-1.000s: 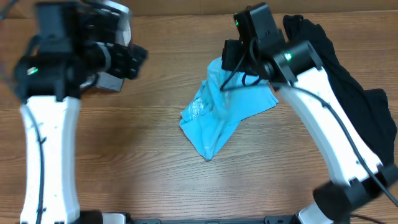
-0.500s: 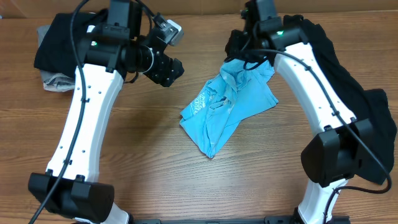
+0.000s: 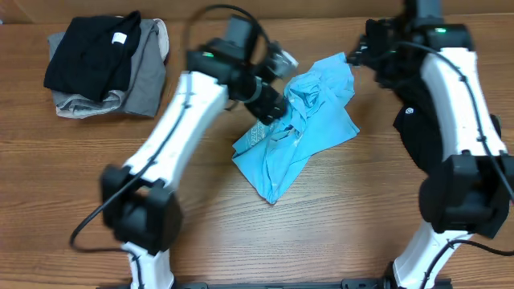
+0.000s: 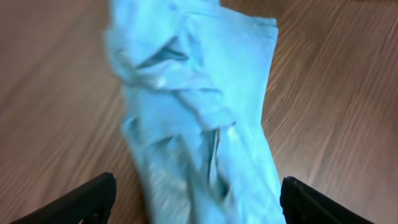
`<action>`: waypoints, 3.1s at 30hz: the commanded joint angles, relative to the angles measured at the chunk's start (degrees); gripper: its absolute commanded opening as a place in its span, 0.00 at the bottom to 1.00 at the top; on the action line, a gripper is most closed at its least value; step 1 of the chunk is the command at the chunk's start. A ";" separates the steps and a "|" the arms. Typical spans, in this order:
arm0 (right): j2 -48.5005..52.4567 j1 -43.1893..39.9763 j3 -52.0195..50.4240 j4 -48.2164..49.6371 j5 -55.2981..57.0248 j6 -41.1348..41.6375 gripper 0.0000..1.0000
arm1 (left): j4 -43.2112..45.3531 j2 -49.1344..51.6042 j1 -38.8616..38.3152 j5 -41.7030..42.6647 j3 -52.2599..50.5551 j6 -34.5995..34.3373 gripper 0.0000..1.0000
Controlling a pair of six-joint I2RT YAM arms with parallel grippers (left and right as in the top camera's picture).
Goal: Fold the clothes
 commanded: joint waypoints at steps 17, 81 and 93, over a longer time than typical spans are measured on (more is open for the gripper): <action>-1.53 -7.56 0.39 -4.33 2.16 -5.16 0.90 | 11.28 14.25 -10.23 -10.84 0.85 4.57 0.85; -0.09 22.08 -0.94 8.52 -4.33 -12.66 0.74 | -15.02 14.91 3.85 -20.98 45.13 -21.66 0.04; 0.00 22.58 -19.15 15.87 -9.57 -25.64 0.75 | -14.56 13.22 4.63 -21.03 45.22 -22.05 0.04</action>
